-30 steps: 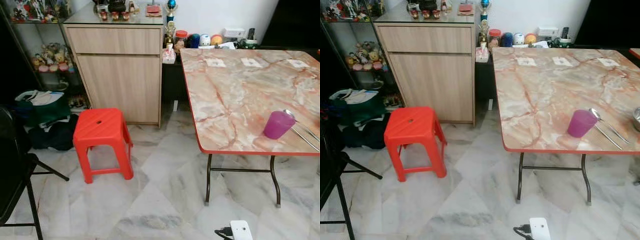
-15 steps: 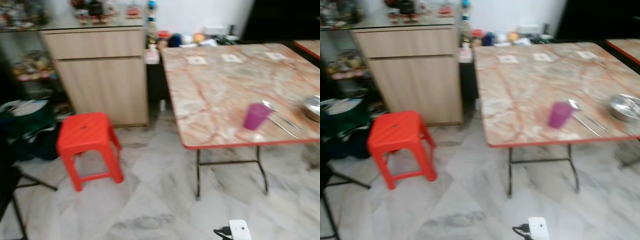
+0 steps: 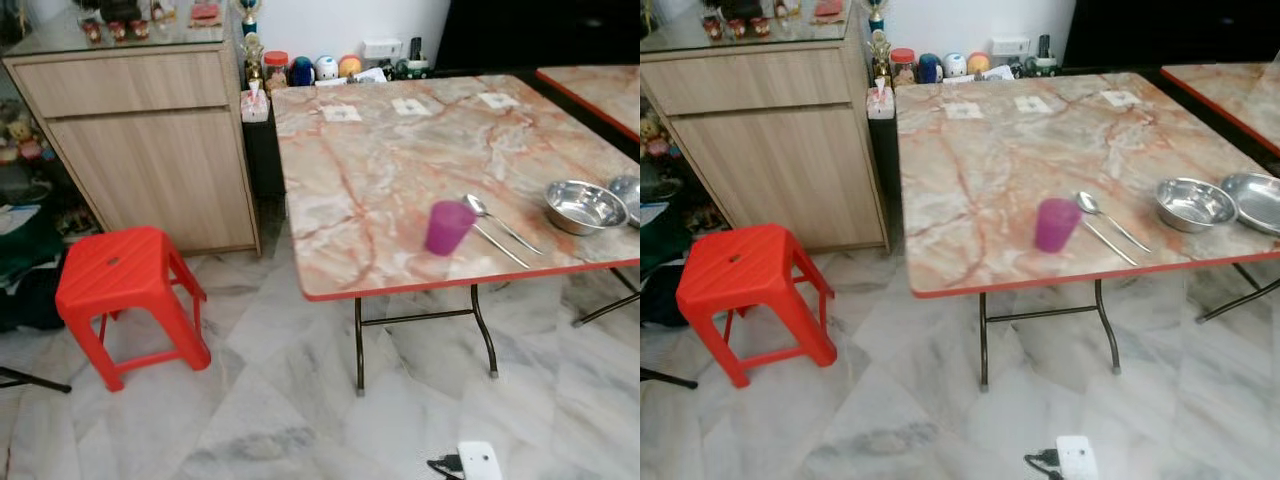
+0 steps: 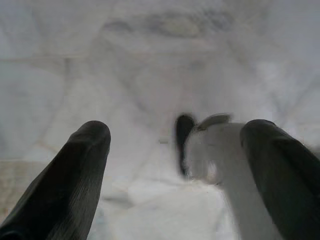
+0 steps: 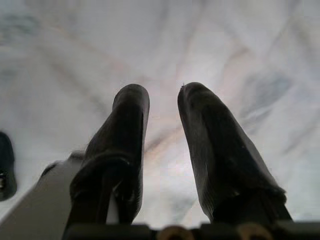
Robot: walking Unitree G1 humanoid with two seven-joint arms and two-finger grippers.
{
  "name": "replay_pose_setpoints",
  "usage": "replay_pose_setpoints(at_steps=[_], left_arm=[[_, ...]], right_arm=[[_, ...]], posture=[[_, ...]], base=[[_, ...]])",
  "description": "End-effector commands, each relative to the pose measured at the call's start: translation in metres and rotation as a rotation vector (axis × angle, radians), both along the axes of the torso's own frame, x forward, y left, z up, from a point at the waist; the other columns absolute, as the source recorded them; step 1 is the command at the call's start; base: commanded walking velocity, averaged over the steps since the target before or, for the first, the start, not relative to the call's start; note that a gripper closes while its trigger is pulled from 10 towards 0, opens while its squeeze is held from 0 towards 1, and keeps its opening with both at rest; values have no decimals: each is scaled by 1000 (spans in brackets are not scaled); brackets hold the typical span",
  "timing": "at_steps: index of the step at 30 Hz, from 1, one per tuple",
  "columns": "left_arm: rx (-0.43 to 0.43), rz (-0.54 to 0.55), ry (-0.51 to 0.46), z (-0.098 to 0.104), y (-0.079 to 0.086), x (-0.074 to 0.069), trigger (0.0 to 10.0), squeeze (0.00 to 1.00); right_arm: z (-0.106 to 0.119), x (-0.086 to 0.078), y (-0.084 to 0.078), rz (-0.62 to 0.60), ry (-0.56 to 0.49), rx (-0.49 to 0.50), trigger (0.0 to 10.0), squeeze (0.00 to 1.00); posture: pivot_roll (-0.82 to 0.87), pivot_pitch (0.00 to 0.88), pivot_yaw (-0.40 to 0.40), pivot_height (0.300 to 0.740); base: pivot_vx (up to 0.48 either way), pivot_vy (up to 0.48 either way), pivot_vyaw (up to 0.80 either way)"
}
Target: Setting the table
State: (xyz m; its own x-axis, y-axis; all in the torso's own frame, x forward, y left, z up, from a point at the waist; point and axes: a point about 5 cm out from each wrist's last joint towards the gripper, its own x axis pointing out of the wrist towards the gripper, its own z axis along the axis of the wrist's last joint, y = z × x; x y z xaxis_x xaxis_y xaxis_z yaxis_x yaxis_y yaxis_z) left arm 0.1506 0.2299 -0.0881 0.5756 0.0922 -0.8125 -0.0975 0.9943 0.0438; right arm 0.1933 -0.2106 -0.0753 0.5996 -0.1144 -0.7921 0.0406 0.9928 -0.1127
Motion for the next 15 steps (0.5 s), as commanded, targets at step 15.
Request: replay_pose_setpoints(at_steps=[15], left_arm=[[-40, -102, 3, 7, -34, 35, 10000, 0]], right_arm=[[-11, -14, 29, -25, 5, 71, 10000, 0]], posture=[[30, 51, -35, 740]], base=[[0, -406, 0]])
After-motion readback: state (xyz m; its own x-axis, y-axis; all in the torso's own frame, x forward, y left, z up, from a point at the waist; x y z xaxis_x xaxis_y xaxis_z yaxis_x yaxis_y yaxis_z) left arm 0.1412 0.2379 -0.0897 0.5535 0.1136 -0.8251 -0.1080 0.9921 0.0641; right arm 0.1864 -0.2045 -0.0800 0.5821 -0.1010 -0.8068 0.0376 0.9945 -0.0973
